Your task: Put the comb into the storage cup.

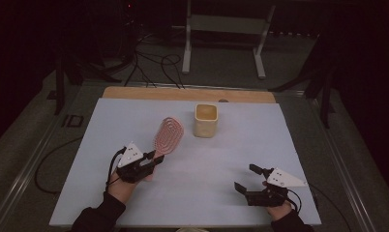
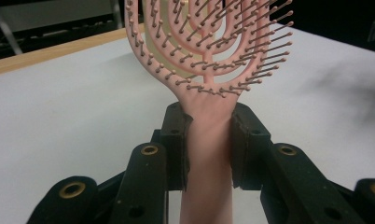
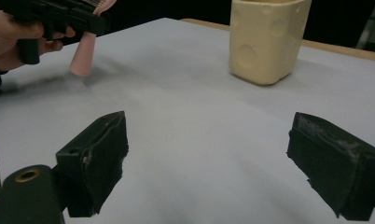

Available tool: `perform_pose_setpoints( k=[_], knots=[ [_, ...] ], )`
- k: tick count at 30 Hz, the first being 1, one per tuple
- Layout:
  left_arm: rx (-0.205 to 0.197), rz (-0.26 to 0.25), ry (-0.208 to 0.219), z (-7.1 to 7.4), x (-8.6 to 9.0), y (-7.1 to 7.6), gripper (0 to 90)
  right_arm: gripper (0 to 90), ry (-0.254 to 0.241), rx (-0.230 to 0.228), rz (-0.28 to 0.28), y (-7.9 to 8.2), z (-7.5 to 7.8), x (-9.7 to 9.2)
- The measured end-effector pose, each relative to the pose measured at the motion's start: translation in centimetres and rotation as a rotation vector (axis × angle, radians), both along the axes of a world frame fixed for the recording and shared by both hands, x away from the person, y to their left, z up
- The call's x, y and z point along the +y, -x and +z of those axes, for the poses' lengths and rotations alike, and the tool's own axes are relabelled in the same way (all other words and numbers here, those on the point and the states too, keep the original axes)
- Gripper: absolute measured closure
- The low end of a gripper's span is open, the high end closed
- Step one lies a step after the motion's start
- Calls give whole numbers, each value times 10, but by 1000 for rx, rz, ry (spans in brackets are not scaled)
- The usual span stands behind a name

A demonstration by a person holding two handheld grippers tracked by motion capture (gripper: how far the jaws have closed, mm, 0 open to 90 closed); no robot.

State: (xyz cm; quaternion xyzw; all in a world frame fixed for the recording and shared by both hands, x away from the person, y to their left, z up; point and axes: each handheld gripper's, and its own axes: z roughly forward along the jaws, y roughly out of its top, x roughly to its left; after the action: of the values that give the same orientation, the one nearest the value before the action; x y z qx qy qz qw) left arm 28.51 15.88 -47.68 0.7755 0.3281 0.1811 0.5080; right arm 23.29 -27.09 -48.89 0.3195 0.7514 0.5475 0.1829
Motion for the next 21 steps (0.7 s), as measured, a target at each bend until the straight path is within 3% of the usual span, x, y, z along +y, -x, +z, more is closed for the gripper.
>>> perform_pose_setpoints(
  k=[4, 9, 21],
  knots=[
    [2, -9, -2, 2, 0, 1, 711, 118, -8, -17, 8, 2, 10, 4],
    [2, -11, 1, 1, -1, 2, 711, 117, 23, -10, 15, 1, 30, 12],
    [-4, -12, -1, 2, -3, 4, 711, 92, 17, -30, 13, -13, 83, 29]
  ],
)
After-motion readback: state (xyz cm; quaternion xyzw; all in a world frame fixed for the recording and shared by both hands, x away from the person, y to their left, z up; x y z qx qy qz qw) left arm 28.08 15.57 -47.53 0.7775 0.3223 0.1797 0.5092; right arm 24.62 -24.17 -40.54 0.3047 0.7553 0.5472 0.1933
